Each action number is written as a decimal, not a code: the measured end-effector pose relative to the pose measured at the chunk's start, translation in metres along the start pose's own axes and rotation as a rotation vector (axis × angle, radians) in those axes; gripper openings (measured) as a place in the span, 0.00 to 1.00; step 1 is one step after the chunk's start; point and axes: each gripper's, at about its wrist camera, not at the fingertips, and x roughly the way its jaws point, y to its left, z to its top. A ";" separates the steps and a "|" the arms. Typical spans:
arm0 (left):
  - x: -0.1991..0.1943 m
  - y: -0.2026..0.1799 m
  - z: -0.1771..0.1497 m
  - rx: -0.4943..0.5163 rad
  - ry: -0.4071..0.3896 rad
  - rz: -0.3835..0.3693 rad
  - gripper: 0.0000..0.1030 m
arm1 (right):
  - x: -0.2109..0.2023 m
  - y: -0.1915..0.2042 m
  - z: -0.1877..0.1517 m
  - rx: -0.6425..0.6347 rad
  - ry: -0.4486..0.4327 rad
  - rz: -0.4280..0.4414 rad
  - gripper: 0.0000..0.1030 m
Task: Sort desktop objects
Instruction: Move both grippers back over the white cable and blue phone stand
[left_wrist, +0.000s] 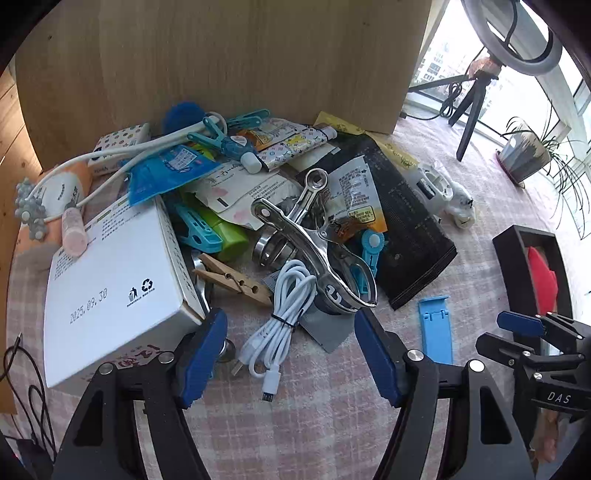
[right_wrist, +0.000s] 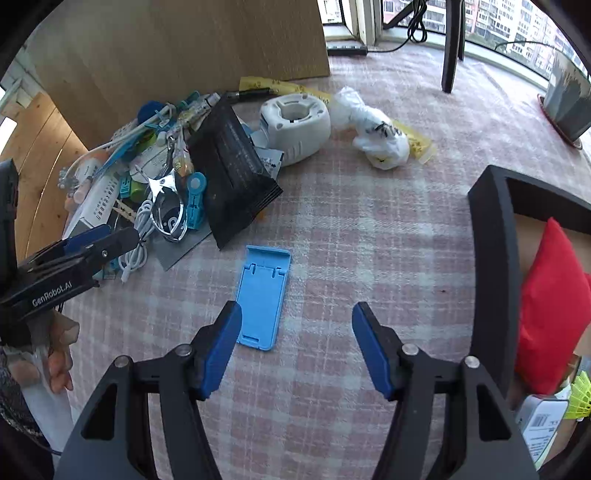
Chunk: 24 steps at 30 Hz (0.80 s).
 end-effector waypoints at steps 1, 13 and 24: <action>0.002 0.000 0.002 0.003 0.005 0.004 0.67 | 0.003 -0.001 0.002 0.009 0.012 0.010 0.60; 0.033 0.018 0.013 -0.049 0.156 -0.047 0.35 | 0.027 0.002 0.018 0.043 0.101 0.028 0.60; 0.025 0.006 0.002 0.012 0.140 -0.012 0.18 | 0.043 0.022 0.022 0.015 0.137 -0.015 0.60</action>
